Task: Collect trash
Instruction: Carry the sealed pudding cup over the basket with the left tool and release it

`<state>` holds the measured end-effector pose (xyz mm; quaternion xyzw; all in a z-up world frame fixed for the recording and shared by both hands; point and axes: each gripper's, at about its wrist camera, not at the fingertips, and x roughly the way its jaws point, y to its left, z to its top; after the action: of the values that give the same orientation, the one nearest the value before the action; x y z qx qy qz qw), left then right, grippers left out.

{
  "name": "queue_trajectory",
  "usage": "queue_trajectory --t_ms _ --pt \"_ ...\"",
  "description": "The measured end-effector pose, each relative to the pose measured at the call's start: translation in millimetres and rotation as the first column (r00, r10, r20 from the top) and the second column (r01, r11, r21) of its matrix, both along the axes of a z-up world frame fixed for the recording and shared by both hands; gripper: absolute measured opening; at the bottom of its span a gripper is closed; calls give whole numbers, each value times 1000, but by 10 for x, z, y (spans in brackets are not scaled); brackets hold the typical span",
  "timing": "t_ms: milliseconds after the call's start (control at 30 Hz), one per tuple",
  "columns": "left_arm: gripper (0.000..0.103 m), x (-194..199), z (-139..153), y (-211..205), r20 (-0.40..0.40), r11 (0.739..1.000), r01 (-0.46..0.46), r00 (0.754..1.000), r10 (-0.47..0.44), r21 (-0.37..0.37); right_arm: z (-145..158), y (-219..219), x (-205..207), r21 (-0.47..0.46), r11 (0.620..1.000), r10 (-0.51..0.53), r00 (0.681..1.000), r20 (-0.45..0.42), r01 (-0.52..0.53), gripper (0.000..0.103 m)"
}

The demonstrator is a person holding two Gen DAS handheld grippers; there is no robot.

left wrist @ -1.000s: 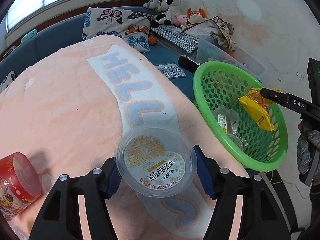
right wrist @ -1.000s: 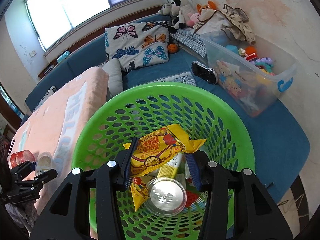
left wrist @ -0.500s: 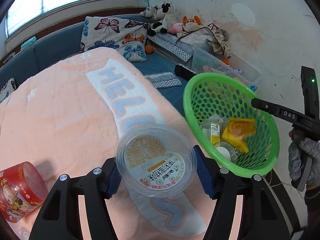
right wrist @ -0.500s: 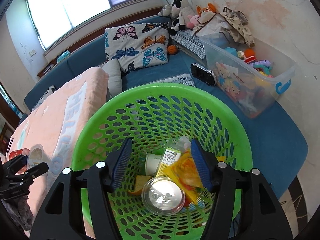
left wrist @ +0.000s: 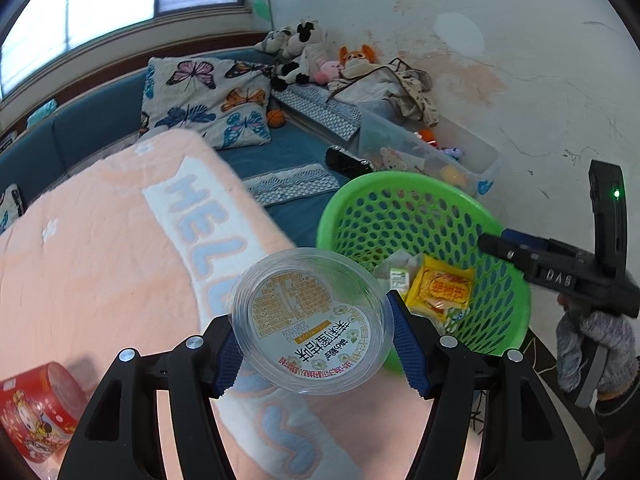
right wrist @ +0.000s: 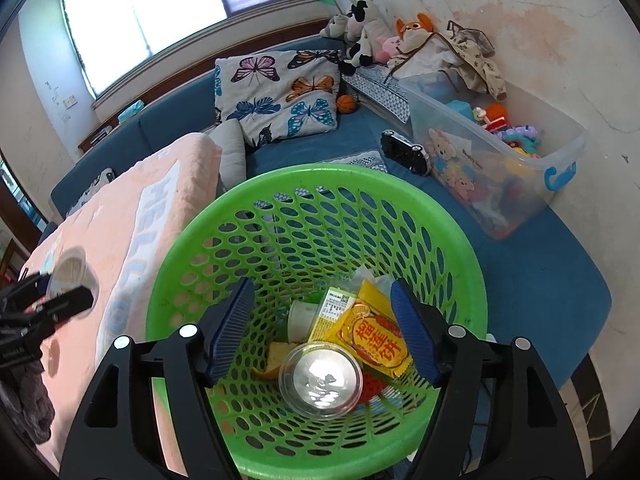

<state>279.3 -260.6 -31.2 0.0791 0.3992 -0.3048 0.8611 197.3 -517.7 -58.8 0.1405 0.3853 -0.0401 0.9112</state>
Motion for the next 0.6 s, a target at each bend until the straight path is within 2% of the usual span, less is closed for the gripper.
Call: queue_trajectory --t_ms 233,600 --pt "63 -17 101 -248 18 999 37 999 -37 -6 44 44 -115 -17 1000 19 1000 13 -19 75" --pt "63 6 72 -592 2 998 67 998 -67 5 115 63 -342 -35 999 38 998 44 -37 79"
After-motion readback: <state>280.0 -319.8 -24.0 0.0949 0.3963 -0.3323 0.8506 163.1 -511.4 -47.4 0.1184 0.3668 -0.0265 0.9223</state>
